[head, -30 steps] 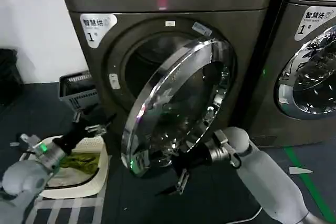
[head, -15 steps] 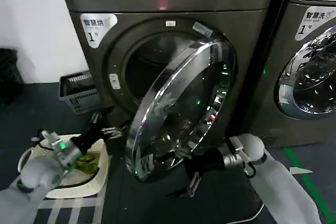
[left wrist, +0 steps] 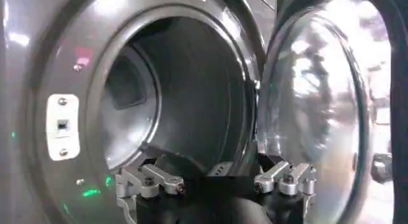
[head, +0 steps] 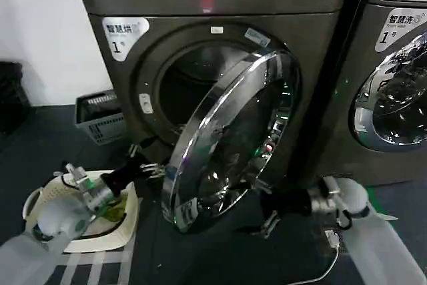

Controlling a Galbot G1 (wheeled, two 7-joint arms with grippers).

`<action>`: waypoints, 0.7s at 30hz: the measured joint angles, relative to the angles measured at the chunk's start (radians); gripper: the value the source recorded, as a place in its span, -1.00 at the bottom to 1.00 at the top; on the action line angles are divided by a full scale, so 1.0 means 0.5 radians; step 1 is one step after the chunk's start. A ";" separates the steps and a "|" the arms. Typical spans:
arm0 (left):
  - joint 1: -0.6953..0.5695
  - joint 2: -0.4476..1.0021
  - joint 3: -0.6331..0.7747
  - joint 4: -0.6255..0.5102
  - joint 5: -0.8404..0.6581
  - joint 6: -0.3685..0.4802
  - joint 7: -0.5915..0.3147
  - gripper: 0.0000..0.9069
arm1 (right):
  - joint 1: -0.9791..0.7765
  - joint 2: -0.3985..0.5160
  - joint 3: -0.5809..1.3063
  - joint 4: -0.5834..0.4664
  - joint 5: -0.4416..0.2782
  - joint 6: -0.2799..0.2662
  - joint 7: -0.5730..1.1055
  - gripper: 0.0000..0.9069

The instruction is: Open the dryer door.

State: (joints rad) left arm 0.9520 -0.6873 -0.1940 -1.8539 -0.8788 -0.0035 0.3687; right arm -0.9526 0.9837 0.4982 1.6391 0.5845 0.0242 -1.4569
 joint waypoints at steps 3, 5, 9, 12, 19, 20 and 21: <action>-0.025 -0.003 0.028 0.017 0.002 -0.002 0.015 1.00 | -0.049 -0.019 0.135 -0.027 0.031 0.006 0.002 1.00; -0.051 -0.006 0.055 0.032 0.000 -0.002 0.019 1.00 | -0.086 -0.025 0.227 -0.047 0.037 0.007 0.008 1.00; -0.091 -0.016 0.113 0.035 -0.002 0.000 0.036 1.00 | -0.148 -0.025 0.406 -0.077 0.102 0.019 0.083 1.00; -0.123 -0.018 0.159 0.034 -0.002 0.001 0.049 1.00 | -0.185 -0.036 0.529 -0.095 0.144 0.036 0.151 1.00; -0.192 -0.012 0.269 0.015 -0.005 -0.014 0.090 1.00 | -0.267 -0.044 0.804 -0.103 0.244 0.088 0.331 1.00; -0.203 -0.008 0.286 0.010 -0.005 -0.014 0.093 1.00 | -0.276 -0.049 0.844 -0.105 0.255 0.106 0.384 1.00; -0.213 -0.006 0.303 0.008 -0.005 -0.015 0.097 1.00 | -0.282 -0.054 0.886 -0.106 0.264 0.115 0.431 1.00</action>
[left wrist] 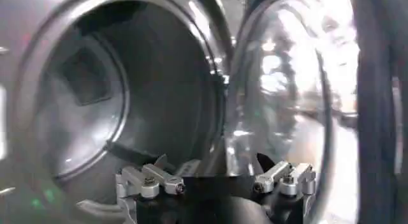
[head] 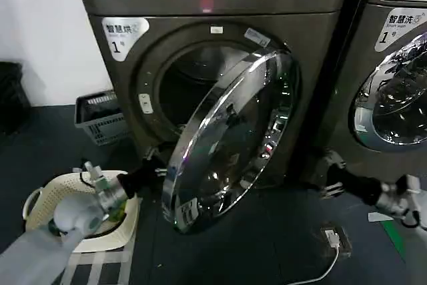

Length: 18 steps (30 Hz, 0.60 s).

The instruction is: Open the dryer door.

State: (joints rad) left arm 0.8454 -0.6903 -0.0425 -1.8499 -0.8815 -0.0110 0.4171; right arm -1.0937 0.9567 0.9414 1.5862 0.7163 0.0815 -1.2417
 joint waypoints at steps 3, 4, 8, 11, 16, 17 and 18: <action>-0.037 0.000 0.062 0.000 0.003 -0.001 0.003 1.00 | -0.019 -0.003 0.098 0.010 0.017 0.033 0.115 1.00; -0.047 -0.002 0.079 0.000 0.003 -0.001 0.003 1.00 | -0.027 0.000 0.140 0.018 0.027 0.037 0.164 1.00; -0.090 -0.002 0.156 -0.011 0.007 -0.002 0.008 1.00 | -0.072 0.024 0.286 0.056 0.026 0.077 0.328 1.00; -0.117 0.001 0.207 -0.016 0.005 -0.006 0.037 1.00 | -0.105 0.043 0.386 0.082 0.031 0.080 0.442 1.00; -0.177 -0.012 0.295 -0.002 0.008 -0.010 0.046 1.00 | -0.171 0.092 0.576 0.131 -0.074 0.030 0.677 1.00; -0.187 -0.017 0.314 -0.006 0.010 -0.010 0.046 1.00 | -0.185 0.104 0.616 0.137 -0.097 0.030 0.735 1.00; -0.196 -0.021 0.329 -0.012 0.010 -0.009 0.046 1.00 | -0.198 0.112 0.654 0.140 -0.115 0.028 0.787 1.00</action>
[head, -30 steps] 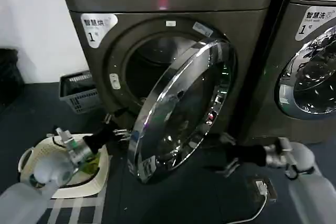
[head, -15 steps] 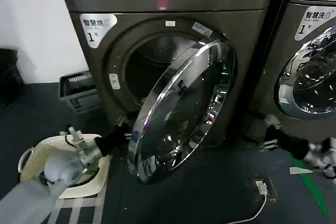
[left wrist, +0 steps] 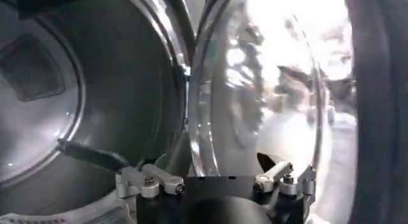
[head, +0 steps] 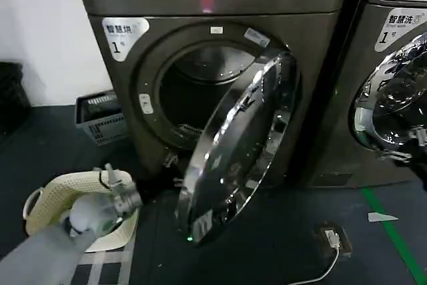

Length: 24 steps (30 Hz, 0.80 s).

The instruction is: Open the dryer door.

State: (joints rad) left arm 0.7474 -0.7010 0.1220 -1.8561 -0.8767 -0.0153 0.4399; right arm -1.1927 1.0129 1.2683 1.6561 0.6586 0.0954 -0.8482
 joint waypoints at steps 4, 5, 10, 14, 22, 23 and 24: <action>-0.030 -0.015 0.056 -0.022 -0.002 0.001 0.011 1.00 | -0.052 0.028 0.151 0.013 -0.040 -0.012 0.161 1.00; -0.040 -0.016 0.072 -0.022 -0.003 0.000 0.011 1.00 | -0.064 0.034 0.184 0.017 -0.050 -0.008 0.189 1.00; -0.100 -0.032 0.173 -0.023 0.001 -0.002 0.028 1.00 | -0.122 0.068 0.368 0.030 -0.065 -0.046 0.350 1.00; -0.155 -0.064 0.262 -0.015 0.012 -0.001 0.035 1.00 | -0.142 0.070 0.498 -0.011 -0.190 -0.057 0.496 1.00; -0.280 -0.149 0.444 0.032 0.020 0.001 0.028 1.00 | -0.186 0.044 0.699 -0.061 -0.303 -0.102 0.691 1.00; -0.294 -0.160 0.468 0.041 0.021 -0.001 0.028 1.00 | -0.195 0.044 0.721 -0.061 -0.312 -0.105 0.721 1.00; -0.306 -0.169 0.490 0.049 0.021 -0.001 0.029 1.00 | -0.204 0.044 0.739 -0.057 -0.339 -0.118 0.765 1.00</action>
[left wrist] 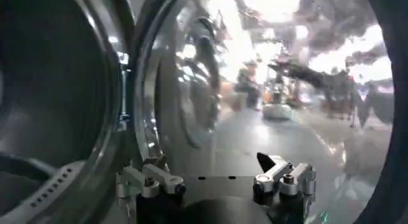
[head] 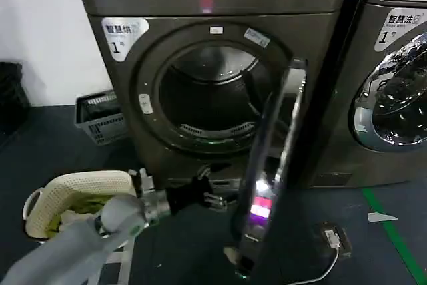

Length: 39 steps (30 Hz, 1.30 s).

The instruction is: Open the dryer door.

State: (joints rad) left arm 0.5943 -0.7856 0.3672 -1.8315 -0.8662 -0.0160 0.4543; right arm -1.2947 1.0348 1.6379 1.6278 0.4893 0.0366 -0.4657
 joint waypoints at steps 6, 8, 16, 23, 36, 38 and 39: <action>-0.093 -0.104 0.130 0.066 0.020 -0.001 -0.003 1.00 | -0.027 0.020 0.105 0.038 -0.050 -0.157 0.303 1.00; -0.119 -0.149 0.163 0.088 0.023 0.001 -0.007 1.00 | -0.045 0.023 0.142 0.046 -0.044 -0.174 0.331 1.00; -0.257 -0.353 0.318 0.209 0.023 0.005 -0.007 1.00 | -0.087 0.041 0.279 0.100 0.094 -0.267 0.367 1.00; -0.367 -0.499 0.426 0.305 0.008 0.017 -0.023 1.00 | -0.129 0.084 0.382 0.183 0.096 -0.338 0.458 1.00; -0.526 -0.704 0.597 0.406 -0.042 0.014 -0.066 1.00 | -0.231 0.116 0.560 0.279 0.116 -0.391 0.561 1.00; -0.552 -0.726 0.627 0.418 -0.041 0.011 -0.069 1.00 | -0.250 0.116 0.593 0.291 0.118 -0.398 0.562 1.00; -0.566 -0.739 0.643 0.426 -0.035 0.006 -0.069 1.00 | -0.259 0.117 0.609 0.296 0.121 -0.398 0.562 1.00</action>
State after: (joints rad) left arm 0.3113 -1.1553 0.6888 -1.6184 -0.8836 -0.0131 0.4196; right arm -1.4244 1.0935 1.9424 1.7757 0.5499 -0.1624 -0.1849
